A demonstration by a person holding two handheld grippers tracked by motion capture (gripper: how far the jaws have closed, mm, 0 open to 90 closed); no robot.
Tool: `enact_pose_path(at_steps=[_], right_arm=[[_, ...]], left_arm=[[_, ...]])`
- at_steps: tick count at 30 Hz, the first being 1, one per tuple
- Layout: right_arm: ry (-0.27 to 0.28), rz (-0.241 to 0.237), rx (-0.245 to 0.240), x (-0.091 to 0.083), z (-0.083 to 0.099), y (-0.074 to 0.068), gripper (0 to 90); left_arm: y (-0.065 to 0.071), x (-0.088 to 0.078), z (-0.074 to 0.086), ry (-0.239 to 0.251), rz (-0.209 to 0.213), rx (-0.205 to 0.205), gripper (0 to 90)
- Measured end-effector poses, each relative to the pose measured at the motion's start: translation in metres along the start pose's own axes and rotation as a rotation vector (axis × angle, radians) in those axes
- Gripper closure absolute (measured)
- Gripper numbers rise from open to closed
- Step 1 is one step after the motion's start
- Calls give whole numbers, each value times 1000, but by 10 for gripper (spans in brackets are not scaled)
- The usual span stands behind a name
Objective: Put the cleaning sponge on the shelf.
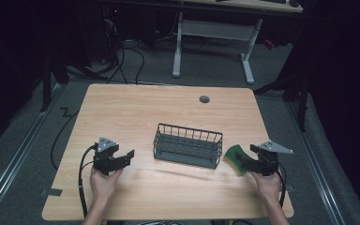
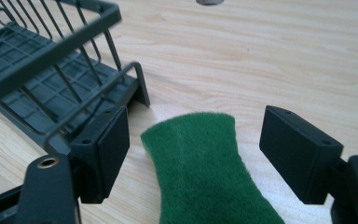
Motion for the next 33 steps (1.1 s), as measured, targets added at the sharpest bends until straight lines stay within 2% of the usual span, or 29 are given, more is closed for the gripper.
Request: enact_pose_path(at_steps=[3,4,5,6,7,11,13,22,27,29,33], right_arm=[[-16,7,-3,5,6,3,222],[-30,4,-6,7,8,4,215],[-44,5,-7,10,9,5,206],[-57,12,-6,12,11,6,206],[-73,19,-2,14,13,6,205],[-89,15,9,20,18,8,187],[-95,10,3,22,20,9,179],[-138,19,-14,34,25,7,166],[-157,25,-29,38,28,5,172],[-154,30,-45,38,28,5,193],[-159,33,-62,37,29,4,219]], left_arm=[[-10,1,13,-20,-34,-5,295],[-10,1,13,-20,-34,-5,292],[-16,2,18,-26,-58,-11,288],[-16,2,18,-26,-58,-11,287],[-21,2,22,-21,-84,-16,281],[-28,4,27,-25,-104,-32,268],[-32,7,31,-50,-126,-23,261],[-31,11,33,-71,-134,-14,253],[-27,14,33,-92,-167,30,250],[-25,15,33,-104,-174,51,204],[-25,15,33,-101,-166,42,205]])
Point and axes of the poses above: each handheld gripper's, and its own axes: x roughly forward along the jaws, z roughly out of its underside, y roughly to its right, the point moved 4 cm from there along x, roughly forward along the jaws
